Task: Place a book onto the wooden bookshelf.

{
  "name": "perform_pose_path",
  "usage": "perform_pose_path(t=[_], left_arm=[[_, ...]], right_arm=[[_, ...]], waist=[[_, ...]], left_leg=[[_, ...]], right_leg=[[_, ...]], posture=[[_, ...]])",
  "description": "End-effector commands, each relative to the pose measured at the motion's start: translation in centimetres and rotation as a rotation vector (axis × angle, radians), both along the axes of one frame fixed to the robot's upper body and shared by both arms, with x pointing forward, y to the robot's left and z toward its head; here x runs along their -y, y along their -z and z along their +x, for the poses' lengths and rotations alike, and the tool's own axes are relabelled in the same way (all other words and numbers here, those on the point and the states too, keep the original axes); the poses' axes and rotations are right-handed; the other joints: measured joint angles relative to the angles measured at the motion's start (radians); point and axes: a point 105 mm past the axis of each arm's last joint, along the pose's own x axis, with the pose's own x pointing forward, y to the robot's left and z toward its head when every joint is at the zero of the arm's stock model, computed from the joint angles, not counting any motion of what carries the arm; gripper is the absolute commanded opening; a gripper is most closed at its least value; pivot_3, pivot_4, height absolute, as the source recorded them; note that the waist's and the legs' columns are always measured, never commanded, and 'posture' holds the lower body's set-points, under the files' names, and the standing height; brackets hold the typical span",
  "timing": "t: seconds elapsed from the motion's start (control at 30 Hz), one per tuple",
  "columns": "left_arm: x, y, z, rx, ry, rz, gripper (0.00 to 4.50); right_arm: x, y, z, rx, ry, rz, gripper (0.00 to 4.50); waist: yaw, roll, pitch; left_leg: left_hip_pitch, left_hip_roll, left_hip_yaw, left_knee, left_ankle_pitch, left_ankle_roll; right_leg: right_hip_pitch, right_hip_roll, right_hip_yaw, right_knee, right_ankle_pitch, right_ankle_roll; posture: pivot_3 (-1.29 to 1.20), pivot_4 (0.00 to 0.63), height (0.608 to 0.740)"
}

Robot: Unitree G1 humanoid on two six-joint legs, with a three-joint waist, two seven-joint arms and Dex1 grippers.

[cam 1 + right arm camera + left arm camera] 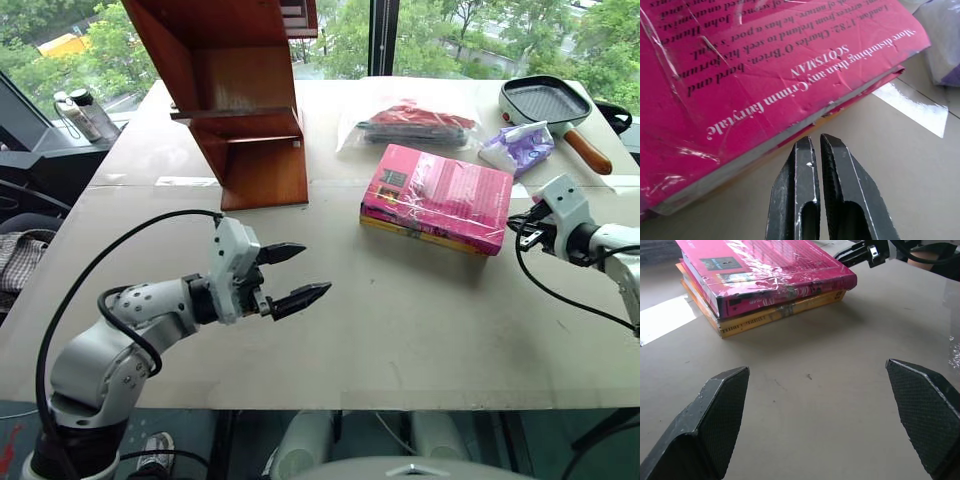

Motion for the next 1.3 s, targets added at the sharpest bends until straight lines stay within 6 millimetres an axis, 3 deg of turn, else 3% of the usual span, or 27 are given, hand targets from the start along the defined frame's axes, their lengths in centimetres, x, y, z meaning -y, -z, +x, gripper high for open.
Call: perform_pose_path(t=[0.03, 0.37, 0.57, 0.67, 0.77, 1.03, 1.3], left_arm=[[0.0, -1.0, -0.3, 0.059, -0.005, -0.002, 4.5], [-0.2, -0.2, -0.5, 0.031, -0.033, -0.002, 4.5], [0.0, 0.5, 0.0, -0.035, -0.081, -0.028, 4.5], [0.5, 1.7, 0.9, -0.138, -0.134, -0.027, 4.5], [1.9, 3.1, 2.7, -0.361, -0.177, -0.139, 4.5], [5.6, 4.1, 6.8, -0.798, -0.157, -0.485, 4.5], [10.6, 3.3, 11.2, -0.983, -0.116, -0.705, 4.5]], right_arm=[[-2.1, -1.3, -0.6, 0.034, -0.108, 0.009, 0.07], [-6.2, -1.0, -3.5, -0.018, -0.266, 0.062, 0.07], [-7.3, -1.8, -4.1, -0.011, -0.27, 0.084, 0.07], [-7.2, -2.3, -5.4, -0.012, -0.292, 0.099, 0.07], [-6.2, -3.1, -8.3, 0.018, -0.33, 0.132, 0.89], [-6.6, -6.6, -14.8, 0.161, -0.367, 0.317, 4.47], [-8.4, -7.3, -18.0, 0.295, -0.356, 0.302, 4.47]], waist=[[0.0, 0.0, 0.0], [0.002, 0.0, 0.0], [0.002, 0.0, 0.0], [0.009, 0.0, 0.0], [0.028, 0.001, -0.001], [0.029, -0.003, 0.0], [0.027, -0.005, 0.0]], left_leg=[[0.0, 0.0, -0.001, 0.0, 0.0, 0.0], [0.0, 0.0, -0.004, 0.0, 0.0, 0.0], [0.0, 0.0, -0.004, 0.0, 0.0, 0.0], [0.0, -0.001, -0.005, 0.001, 0.0, 0.0], [-0.002, -0.004, -0.008, 0.002, 0.0, 0.0], [-0.002, -0.006, -0.009, 0.014, -0.002, 0.004], [0.001, -0.007, -0.007, 0.016, -0.002, 0.004]], right_leg=[[0.0, 0.0, 0.0, 0.0, 0.0, 0.0], [0.0, 0.0, 0.0, 0.0, 0.0, 0.0], [0.0, 0.0, 0.0, 0.002, 0.0, 0.0], [0.0, 0.0, -0.001, 0.002, 0.0, 0.0], [0.0, -0.002, -0.004, 0.002, 0.0, 0.0], [0.001, 0.0, -0.004, 0.013, 0.0, 0.001], [0.004, 0.001, -0.003, 0.014, 0.001, 0.002]], posture=[[0.0, 0.15, 0.74], [0.0, 0.15, 0.74], [0.0, 0.15, 0.74], [0.0, 0.15, 0.74], [0.0, 0.15, 0.74], [0.0, 0.15, 0.74], [0.0, 0.15, 0.74]])
